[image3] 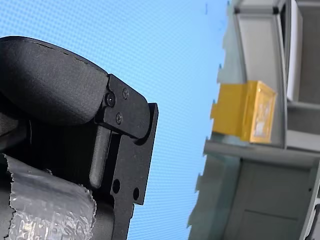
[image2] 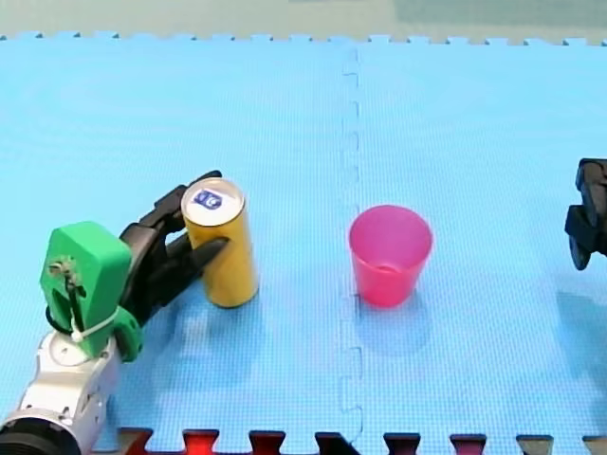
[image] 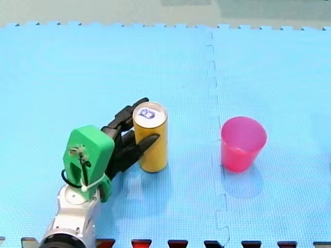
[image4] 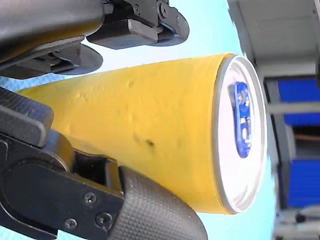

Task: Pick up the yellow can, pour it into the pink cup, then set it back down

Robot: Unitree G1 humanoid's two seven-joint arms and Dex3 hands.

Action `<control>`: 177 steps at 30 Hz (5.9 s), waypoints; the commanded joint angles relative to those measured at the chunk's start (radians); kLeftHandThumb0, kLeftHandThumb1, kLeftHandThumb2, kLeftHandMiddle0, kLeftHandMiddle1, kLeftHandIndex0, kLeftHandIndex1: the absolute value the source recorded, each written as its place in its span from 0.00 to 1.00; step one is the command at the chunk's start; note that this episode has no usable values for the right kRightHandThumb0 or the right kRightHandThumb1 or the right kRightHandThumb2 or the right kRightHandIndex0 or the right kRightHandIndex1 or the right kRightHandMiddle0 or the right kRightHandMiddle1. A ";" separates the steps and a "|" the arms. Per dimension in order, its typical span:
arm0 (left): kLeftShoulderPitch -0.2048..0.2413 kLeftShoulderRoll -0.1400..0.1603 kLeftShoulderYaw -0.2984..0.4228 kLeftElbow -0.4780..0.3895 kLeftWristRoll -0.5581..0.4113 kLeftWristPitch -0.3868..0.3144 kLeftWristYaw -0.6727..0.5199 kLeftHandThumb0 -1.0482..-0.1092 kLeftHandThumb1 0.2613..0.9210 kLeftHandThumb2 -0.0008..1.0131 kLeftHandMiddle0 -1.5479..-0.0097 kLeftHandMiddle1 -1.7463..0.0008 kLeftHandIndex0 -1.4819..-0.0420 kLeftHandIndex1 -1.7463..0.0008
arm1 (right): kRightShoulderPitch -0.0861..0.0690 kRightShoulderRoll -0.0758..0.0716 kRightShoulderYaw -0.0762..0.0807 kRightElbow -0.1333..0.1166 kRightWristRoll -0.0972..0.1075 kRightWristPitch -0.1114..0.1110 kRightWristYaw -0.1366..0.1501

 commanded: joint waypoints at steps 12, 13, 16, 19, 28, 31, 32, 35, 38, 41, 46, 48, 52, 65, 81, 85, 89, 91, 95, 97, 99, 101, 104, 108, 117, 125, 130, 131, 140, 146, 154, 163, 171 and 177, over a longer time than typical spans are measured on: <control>-0.064 -0.064 0.091 0.049 -0.094 0.122 0.088 0.69 0.70 0.01 0.34 0.95 0.38 0.97 | -0.002 -0.008 -0.001 0.003 -0.003 0.005 -0.001; -0.060 -0.065 0.092 0.047 -0.093 0.120 0.097 0.74 0.72 0.00 0.24 0.95 0.28 0.97 | -0.002 -0.009 0.001 0.002 -0.005 0.004 -0.002; -0.042 -0.056 0.073 0.046 -0.059 0.074 0.125 0.73 0.75 0.00 0.12 0.95 0.16 0.98 | -0.002 -0.011 0.002 0.002 -0.008 0.003 -0.001; -0.036 -0.052 0.066 0.051 -0.045 0.046 0.127 0.75 0.75 0.00 0.11 0.97 0.15 0.99 | -0.001 -0.011 0.001 0.001 -0.008 0.003 0.000; -0.034 -0.037 0.089 0.051 -0.074 0.055 0.068 0.74 0.75 0.00 0.11 0.99 0.15 1.00 | 0.001 -0.004 -0.002 0.000 -0.006 0.000 -0.001; -0.037 -0.030 0.093 0.052 -0.081 0.069 0.053 0.72 0.75 0.00 0.11 0.99 0.15 1.00 | 0.001 -0.002 -0.003 0.000 -0.005 0.001 -0.002; -0.038 -0.028 0.094 0.052 -0.083 0.075 0.048 0.71 0.76 0.00 0.11 0.99 0.15 1.00 | 0.001 -0.001 -0.004 0.000 -0.005 0.001 -0.002; -0.042 -0.023 0.097 0.051 -0.088 0.092 0.037 0.69 0.76 0.00 0.11 0.99 0.15 1.00 | -0.001 0.001 -0.003 0.000 -0.006 0.001 -0.004; -0.046 -0.018 0.100 0.051 -0.091 0.102 0.030 0.69 0.75 0.00 0.11 1.00 0.15 1.00 | -0.003 0.004 -0.002 0.000 -0.007 0.002 -0.006; -0.051 -0.016 0.105 0.051 -0.099 0.109 0.022 0.69 0.75 0.00 0.11 1.00 0.15 1.00 | -0.009 0.006 0.000 -0.002 -0.008 0.004 -0.008; -0.062 -0.016 0.108 0.027 -0.094 0.090 0.056 0.69 0.75 0.00 0.11 1.00 0.15 1.00 | -0.012 0.006 0.003 -0.003 -0.010 0.005 -0.010; -0.061 -0.021 0.101 0.014 -0.075 0.036 0.098 0.69 0.75 0.00 0.11 1.00 0.15 1.00 | -0.013 0.007 0.004 -0.003 -0.010 0.005 -0.010; -0.069 -0.022 0.096 0.025 -0.049 -0.062 0.146 0.71 0.74 0.00 0.10 1.00 0.15 1.00 | -0.013 0.012 0.003 -0.003 -0.008 0.001 -0.010; -0.117 0.033 -0.020 0.026 0.159 -0.142 0.356 0.72 0.74 0.00 0.13 1.00 0.18 1.00 | -0.015 0.021 0.004 -0.004 -0.008 -0.002 -0.004; -0.183 0.049 -0.144 0.026 0.326 -0.059 0.541 0.71 0.75 0.00 0.16 1.00 0.19 1.00 | -0.013 0.023 0.009 -0.007 -0.010 -0.004 0.003; -0.189 0.048 -0.169 0.027 0.352 -0.044 0.572 0.70 0.76 0.00 0.17 1.00 0.20 1.00 | -0.014 0.025 0.009 -0.008 -0.009 -0.005 0.004; -0.199 0.039 -0.192 0.027 0.377 -0.027 0.611 0.70 0.76 0.00 0.18 1.00 0.20 1.00 | -0.014 0.026 0.011 -0.008 -0.010 -0.005 0.003; -0.203 0.036 -0.210 0.018 0.396 -0.019 0.631 0.69 0.76 0.00 0.18 1.00 0.20 1.00 | -0.015 0.026 0.012 -0.008 -0.011 -0.005 0.003; -0.213 0.037 -0.255 0.007 0.449 -0.001 0.670 0.69 0.76 0.00 0.18 1.00 0.20 1.00 | -0.015 0.026 0.014 -0.008 -0.014 -0.006 0.003; -0.222 0.041 -0.283 0.007 0.484 0.007 0.693 0.68 0.76 0.00 0.18 1.00 0.21 1.00 | -0.015 0.026 0.017 -0.007 -0.016 -0.007 0.002; -0.231 0.042 -0.305 0.012 0.510 0.010 0.716 0.65 0.76 0.00 0.18 1.00 0.21 1.00 | -0.015 0.028 0.018 -0.006 -0.017 -0.007 0.000; -0.239 0.040 -0.320 0.020 0.526 0.008 0.737 0.62 0.77 0.00 0.18 1.00 0.21 1.00 | -0.015 0.030 0.019 -0.006 -0.017 -0.009 -0.002; -0.253 0.041 -0.346 0.033 0.555 0.004 0.775 0.59 0.76 0.00 0.17 1.00 0.21 1.00 | -0.013 0.033 0.021 -0.007 -0.018 -0.012 -0.005; -0.266 0.039 -0.377 0.043 0.582 0.001 0.804 0.59 0.76 0.00 0.14 0.99 0.20 0.99 | -0.009 0.036 0.021 -0.007 -0.018 -0.019 -0.007; -0.284 0.062 -0.440 0.060 0.642 -0.012 0.851 0.62 0.76 0.00 0.11 0.98 0.18 0.99 | -0.006 0.048 0.020 -0.008 -0.014 -0.034 -0.008; -0.299 0.068 -0.477 0.072 0.674 0.014 0.877 0.61 0.77 0.00 0.06 0.96 0.17 1.00 | -0.007 0.050 0.016 -0.008 -0.009 -0.038 -0.003; -0.303 0.065 -0.511 0.081 0.710 0.038 0.922 0.60 0.78 0.00 0.05 0.94 0.17 1.00 | -0.005 0.049 0.013 -0.007 -0.007 -0.040 0.001; -0.305 0.065 -0.520 0.082 0.719 0.042 0.936 0.61 0.78 0.00 0.06 0.91 0.16 1.00 | -0.005 0.050 0.012 -0.007 -0.006 -0.040 0.001; -0.329 0.061 -0.567 0.090 0.765 0.072 0.995 0.62 0.79 0.00 0.33 0.36 0.16 1.00 | -0.006 0.053 0.010 -0.006 -0.008 -0.039 -0.002; -0.337 0.049 -0.570 0.092 0.751 0.064 0.979 0.62 0.80 0.00 0.40 0.19 0.16 1.00 | -0.007 0.053 0.010 -0.004 -0.010 -0.037 -0.003; -0.355 0.019 -0.577 0.093 0.744 0.052 0.950 0.62 0.81 0.00 0.47 0.03 0.16 1.00 | -0.012 0.054 0.011 -0.001 -0.012 -0.032 -0.005; -0.368 0.016 -0.628 0.086 0.801 0.064 0.999 0.64 0.85 0.01 0.45 0.00 0.16 1.00 | -0.013 0.054 0.016 0.000 -0.018 -0.032 -0.016; -0.390 0.034 -0.688 0.096 0.875 0.109 1.075 0.67 0.86 0.01 0.43 0.00 0.13 0.99 | -0.014 0.055 0.025 0.000 -0.029 -0.032 -0.030; -0.407 0.042 -0.725 0.113 0.915 0.128 1.124 0.69 0.87 0.01 0.43 0.00 0.10 0.98 | -0.011 0.055 0.018 0.003 -0.021 -0.035 -0.019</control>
